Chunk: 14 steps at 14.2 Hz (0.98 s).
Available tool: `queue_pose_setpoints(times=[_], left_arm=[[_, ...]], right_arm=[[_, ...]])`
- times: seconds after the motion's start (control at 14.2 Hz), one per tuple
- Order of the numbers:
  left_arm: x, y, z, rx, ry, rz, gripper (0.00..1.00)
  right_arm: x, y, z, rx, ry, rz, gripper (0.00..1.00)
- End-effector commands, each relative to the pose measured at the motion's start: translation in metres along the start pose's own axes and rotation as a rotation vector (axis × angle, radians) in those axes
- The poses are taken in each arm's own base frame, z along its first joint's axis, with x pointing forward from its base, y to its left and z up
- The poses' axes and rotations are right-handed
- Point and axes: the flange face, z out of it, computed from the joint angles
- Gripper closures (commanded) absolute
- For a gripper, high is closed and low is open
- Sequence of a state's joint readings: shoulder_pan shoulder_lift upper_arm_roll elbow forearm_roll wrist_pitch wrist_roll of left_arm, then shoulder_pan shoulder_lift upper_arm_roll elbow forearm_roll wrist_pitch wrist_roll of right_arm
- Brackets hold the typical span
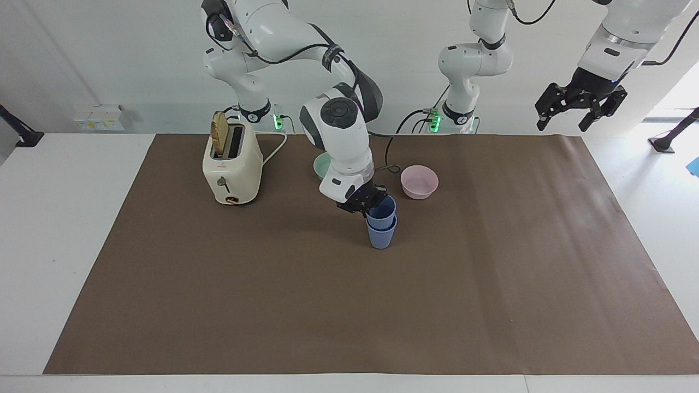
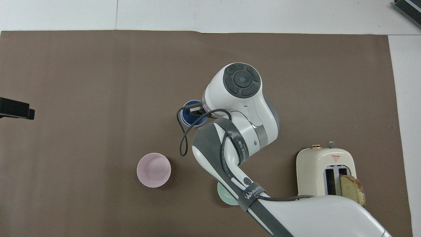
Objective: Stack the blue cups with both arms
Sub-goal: 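Lower the held cup into the first blue cup and open the right gripper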
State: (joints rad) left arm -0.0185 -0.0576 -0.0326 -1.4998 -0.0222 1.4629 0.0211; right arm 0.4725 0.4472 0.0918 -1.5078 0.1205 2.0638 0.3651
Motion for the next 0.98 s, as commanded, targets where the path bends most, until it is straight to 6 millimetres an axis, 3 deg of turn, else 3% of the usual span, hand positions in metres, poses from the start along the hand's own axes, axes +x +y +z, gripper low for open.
queue_pose_setpoints(times=[0.0, 0.28, 0.63, 0.77, 0.91], left_arm=[[-0.008, 0.004, 0.001, -0.009, 0.002, 0.010, 0.00], [-0.008, 0.002, 0.001, -0.009, 0.003, 0.053, 0.00], [-0.006, 0.000, 0.000, -0.009, 0.015, 0.025, 0.00], [-0.006, 0.001, 0.000, -0.009, 0.013, 0.022, 0.00], [-0.006, 0.001, 0.001, -0.011, 0.012, 0.021, 0.00]], right_arm=[[0.000, 0.002, 0.001, 0.011, 0.011, 0.026, 0.45], [0.001, 0.002, 0.000, 0.012, 0.014, 0.025, 0.35], [0.003, 0.004, -0.003, 0.012, 0.018, 0.028, 0.00], [0.007, 0.015, -0.009, 0.007, 0.018, 0.039, 0.00], [0.014, 0.043, -0.034, -0.007, 0.025, 0.067, 0.00]])
